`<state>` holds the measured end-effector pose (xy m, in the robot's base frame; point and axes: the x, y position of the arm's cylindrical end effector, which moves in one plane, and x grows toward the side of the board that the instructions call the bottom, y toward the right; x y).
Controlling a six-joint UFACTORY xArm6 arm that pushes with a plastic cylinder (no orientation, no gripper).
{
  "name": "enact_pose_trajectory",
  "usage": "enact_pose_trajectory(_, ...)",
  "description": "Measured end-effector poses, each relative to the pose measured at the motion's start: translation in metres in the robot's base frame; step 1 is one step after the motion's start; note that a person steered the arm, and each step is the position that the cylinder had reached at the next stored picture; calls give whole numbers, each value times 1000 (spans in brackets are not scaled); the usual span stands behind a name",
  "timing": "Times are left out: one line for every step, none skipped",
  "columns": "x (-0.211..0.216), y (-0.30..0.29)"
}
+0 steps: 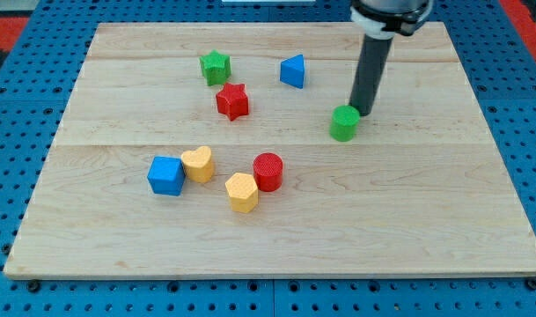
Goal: Separate blue cube from the yellow heart
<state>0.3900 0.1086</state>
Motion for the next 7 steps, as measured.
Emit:
enact_pose_trajectory(6, -43)
enact_pose_trajectory(31, -11)
enact_pose_trajectory(59, -5)
enact_pose_trajectory(115, 26)
enact_pose_trajectory(171, -9)
enact_pose_trajectory(217, -128)
enact_pose_trajectory(227, -241)
